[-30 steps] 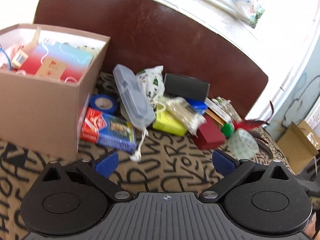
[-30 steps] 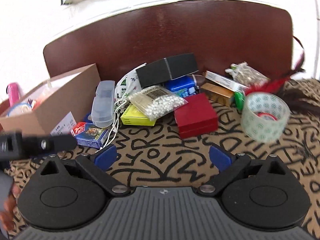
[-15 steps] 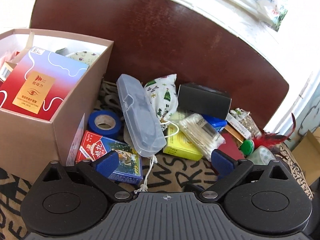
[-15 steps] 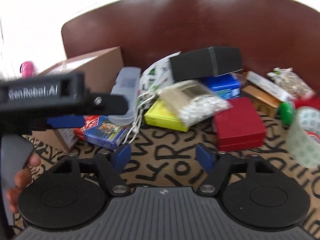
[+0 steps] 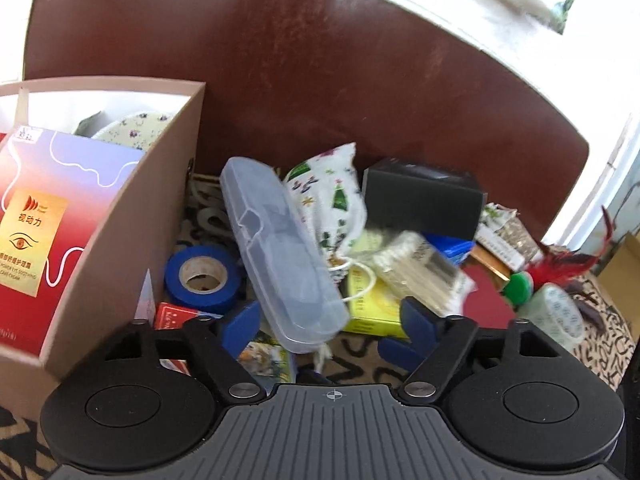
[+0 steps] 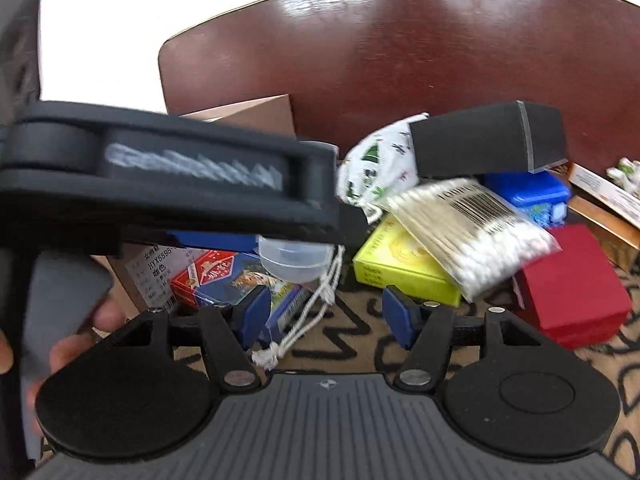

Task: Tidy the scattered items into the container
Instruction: 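Close the left tool on the clear plastic case while the right tool grips its other end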

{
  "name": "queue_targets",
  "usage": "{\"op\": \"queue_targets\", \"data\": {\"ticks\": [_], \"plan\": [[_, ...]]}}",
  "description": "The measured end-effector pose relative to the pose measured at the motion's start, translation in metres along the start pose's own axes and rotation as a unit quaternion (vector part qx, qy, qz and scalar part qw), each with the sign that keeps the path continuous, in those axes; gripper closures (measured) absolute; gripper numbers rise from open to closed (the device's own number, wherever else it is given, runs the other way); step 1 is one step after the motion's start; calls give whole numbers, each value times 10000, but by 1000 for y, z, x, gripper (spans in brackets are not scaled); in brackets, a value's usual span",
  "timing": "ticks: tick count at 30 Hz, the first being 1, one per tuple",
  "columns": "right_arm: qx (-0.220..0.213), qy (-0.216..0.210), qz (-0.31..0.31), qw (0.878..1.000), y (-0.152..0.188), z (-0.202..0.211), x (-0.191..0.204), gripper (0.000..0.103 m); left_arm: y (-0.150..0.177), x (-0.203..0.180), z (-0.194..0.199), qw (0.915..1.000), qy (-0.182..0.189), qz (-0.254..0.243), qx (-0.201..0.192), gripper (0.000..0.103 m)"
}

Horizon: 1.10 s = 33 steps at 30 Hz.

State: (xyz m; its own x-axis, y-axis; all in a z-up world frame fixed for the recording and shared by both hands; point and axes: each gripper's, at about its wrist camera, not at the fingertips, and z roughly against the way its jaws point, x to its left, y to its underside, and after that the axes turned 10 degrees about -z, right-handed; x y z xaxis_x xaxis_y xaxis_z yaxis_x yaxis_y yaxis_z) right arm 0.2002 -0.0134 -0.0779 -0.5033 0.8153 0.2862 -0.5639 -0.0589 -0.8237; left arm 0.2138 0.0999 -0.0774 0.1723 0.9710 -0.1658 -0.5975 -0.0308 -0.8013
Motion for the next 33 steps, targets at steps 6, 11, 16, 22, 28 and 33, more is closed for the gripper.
{"op": "queue_targets", "data": {"ticks": [6,11,16,22,28,33], "plan": [[12,-88,15,10000,-7,-20,9,47,-3,2,-3,9999,29,-158,-37,16],[50,-127,4,9999,-4,-22,12,49,-1,-1,-6,9995,-33,-283,116,15],[-128,-184,64,9997,-3,-18,15,50,-2,1,-5,9999,-9,-20,135,13],[-228,-184,243,9993,-2,-27,21,45,-5,3,-9,9997,-78,93,204,14],[-164,-163,346,9991,-2,-33,25,55,-7,6,-19,9993,-30,92,352,19],[-119,-99,551,9984,6,-11,31,56,0,0,-6,9985,184,215,468,25]]}}
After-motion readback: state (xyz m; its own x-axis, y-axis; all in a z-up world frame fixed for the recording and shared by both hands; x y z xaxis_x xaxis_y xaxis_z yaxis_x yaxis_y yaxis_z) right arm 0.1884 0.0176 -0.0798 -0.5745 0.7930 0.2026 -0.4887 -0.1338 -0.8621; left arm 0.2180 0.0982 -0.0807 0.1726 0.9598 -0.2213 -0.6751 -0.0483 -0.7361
